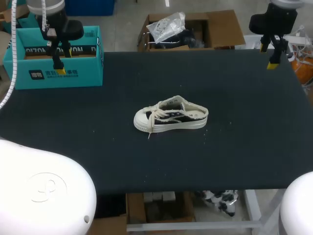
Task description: Open the shoe tongue, take the insole out of the shoe, put the insole back into the shoe, and pack the shoe into the shoebox
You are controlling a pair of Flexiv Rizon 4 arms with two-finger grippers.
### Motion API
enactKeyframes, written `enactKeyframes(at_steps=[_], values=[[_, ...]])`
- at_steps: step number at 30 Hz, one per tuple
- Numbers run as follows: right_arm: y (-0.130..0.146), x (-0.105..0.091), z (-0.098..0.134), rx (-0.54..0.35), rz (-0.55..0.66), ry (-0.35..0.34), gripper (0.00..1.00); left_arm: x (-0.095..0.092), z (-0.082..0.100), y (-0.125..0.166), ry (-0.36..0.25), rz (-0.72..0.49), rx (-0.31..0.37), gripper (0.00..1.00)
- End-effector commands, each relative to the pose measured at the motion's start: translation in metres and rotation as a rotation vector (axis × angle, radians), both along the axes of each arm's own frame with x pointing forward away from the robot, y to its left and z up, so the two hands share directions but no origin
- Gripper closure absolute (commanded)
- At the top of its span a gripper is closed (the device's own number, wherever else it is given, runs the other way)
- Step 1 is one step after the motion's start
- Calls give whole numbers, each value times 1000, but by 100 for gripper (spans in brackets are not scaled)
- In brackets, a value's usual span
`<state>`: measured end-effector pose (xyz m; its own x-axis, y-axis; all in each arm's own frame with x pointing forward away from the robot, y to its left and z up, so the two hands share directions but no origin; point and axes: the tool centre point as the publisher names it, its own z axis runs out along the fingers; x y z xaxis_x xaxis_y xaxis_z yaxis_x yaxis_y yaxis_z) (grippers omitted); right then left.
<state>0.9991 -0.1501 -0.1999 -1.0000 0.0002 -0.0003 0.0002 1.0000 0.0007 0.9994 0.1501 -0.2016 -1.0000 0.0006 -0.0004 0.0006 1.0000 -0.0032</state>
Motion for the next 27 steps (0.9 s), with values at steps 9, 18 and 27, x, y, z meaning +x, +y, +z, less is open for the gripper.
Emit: enactKeyframes(at_steps=[9, 18, 27], values=[[0, 0, 0, 0, 0, 0, 0, 0, 0, 0, 1, 0, 2, 0], [0, 0, 0, 0, 0, 0, 0, 0, 0, 0, 1, 0, 2, 0], [30, -8, -30, 198, 7, 11, 0, -29, -3, -29, 65, 260, 59, 0]])
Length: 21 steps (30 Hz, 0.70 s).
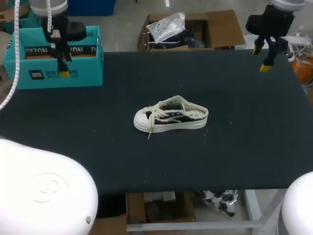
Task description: Open the shoe tongue, take the insole out of the shoe, put the insole back into the shoe, and pack the shoe into the shoebox
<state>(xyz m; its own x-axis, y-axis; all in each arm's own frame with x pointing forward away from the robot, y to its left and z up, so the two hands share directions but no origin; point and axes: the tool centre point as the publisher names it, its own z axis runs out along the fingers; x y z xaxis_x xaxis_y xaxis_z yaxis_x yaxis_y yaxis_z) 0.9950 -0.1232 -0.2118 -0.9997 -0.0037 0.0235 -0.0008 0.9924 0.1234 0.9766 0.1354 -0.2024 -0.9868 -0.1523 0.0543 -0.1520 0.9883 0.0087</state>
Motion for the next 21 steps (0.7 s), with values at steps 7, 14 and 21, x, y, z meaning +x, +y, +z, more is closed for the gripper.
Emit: enactKeyframes(at_steps=[7, 14, 21], values=[[39, -14, -45, 249, -17, -12, 0, -24, -16, -45, 123, 444, 84, 0], [76, -23, -67, 350, 7, 12, 0, -35, -29, -63, 206, 684, 7, 0], [104, -25, -77, 379, 46, 69, 0, -39, -25, -69, 126, 776, 147, 0]])
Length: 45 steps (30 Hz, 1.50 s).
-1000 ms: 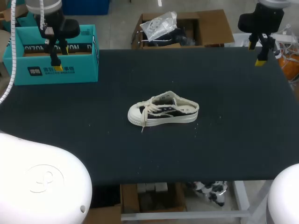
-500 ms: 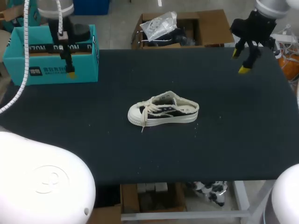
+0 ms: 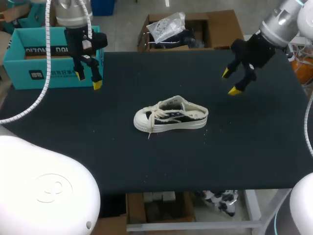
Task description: Open the shoe tongue, take the insole out of the shoe, put the insole back into the shoe, and pack the shoe into the shoebox
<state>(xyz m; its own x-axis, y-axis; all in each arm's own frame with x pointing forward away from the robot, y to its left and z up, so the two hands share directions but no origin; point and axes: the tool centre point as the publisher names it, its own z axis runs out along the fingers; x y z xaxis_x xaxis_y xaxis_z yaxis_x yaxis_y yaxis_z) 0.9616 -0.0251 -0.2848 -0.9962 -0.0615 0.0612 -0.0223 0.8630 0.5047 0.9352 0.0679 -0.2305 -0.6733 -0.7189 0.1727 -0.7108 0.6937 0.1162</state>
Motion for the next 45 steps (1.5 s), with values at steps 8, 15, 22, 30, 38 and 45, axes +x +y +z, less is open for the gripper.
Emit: enactKeyframes(at_steps=[8, 15, 22, 30, 38, 45], values=[[6, 8, -4, -26, 10, 16, 0, 3, 3, -1, 3, 116, 118, 0], [6, 8, -4, -26, 10, 16, 0, 3, 3, -1, 3, 116, 118, 0], [16, -15, -40, 81, -30, -15, 0, -10, 11, -48, 89, 404, 114, 0], [24, -36, -65, 171, -97, -31, 0, -24, 12, -94, 43, 642, 158, 0], [35, -30, -91, 260, -133, -40, 0, -33, 1, -133, 3, 648, 205, 0], [54, -22, -102, 296, -114, -15, 0, -39, -6, -149, 3, 636, 196, 0]])
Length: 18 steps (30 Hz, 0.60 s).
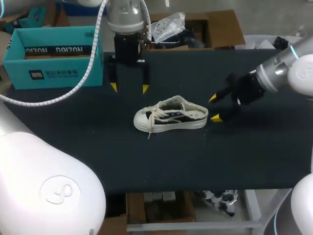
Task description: Open the shoe tongue, take the insole out of the shoe, put the insole back into the shoe, and pack the shoe into the shoebox
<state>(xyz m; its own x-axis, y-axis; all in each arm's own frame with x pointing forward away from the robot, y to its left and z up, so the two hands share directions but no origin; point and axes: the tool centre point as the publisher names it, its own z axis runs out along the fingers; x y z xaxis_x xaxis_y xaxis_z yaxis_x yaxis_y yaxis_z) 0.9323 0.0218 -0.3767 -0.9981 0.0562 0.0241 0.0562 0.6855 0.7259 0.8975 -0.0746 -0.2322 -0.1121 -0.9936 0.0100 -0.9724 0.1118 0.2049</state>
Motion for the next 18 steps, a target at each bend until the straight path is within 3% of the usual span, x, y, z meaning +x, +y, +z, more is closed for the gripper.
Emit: enactKeyframes(at_steps=[1, 10, 18], values=[[9, 8, -11, 21, 25, 23, 0, -2, -5, -8, -6, 2, 11, 0], [26, 6, -23, 37, 14, 44, 0, -3, -18, -24, 0, 10, 11, 0], [38, 0, -30, 73, 1, 15, 0, -1, -24, -32, 14, 9, 6, 0]])
